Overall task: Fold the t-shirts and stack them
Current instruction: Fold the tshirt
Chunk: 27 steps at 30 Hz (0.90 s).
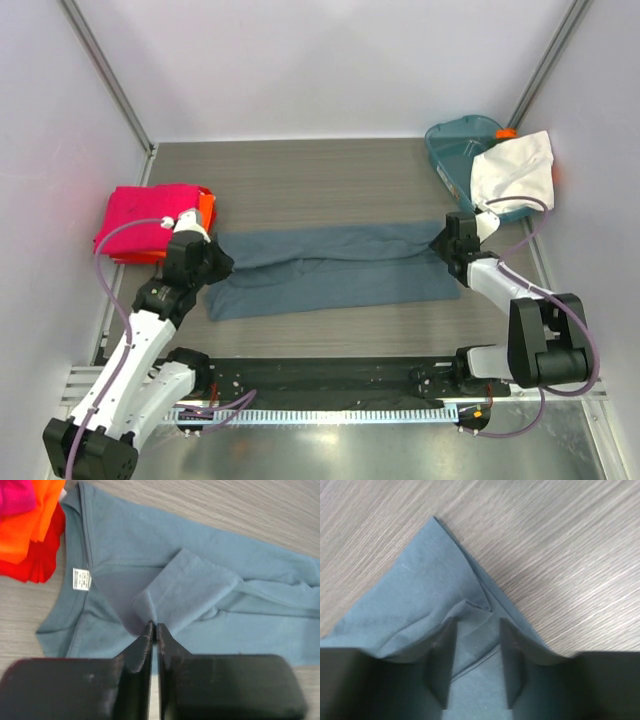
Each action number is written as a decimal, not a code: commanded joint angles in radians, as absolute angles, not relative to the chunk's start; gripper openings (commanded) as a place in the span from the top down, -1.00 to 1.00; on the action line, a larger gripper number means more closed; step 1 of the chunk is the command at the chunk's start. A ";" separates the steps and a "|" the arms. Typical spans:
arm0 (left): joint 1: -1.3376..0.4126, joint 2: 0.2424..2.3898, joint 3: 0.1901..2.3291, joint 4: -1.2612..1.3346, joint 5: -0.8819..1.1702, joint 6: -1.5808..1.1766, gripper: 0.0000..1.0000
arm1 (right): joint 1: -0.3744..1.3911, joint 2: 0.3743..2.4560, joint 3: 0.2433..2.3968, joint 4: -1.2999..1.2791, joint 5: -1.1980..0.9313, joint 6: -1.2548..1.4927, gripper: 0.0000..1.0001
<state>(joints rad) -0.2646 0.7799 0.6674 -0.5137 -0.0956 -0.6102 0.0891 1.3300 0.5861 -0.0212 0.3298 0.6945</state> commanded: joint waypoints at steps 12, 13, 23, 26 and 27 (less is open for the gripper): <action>-0.275 0.793 0.779 -0.666 -0.018 -0.652 0.12 | 0.090 1.244 0.621 0.035 0.312 0.635 -0.10; -0.275 0.816 0.788 -0.660 -0.011 -0.650 0.11 | 0.092 1.258 0.633 0.025 0.296 0.634 -0.05; -0.297 0.923 0.770 -0.594 0.015 -0.696 -0.13 | 0.101 1.270 0.644 -0.092 0.267 0.722 0.00; -0.353 0.925 0.730 -0.572 -0.024 -0.710 -0.18 | 0.100 1.236 0.604 -0.091 0.256 0.793 -0.01; -0.373 0.928 0.721 -0.560 -0.049 -0.725 -0.18 | 0.101 1.229 0.589 -0.089 0.255 0.810 -0.01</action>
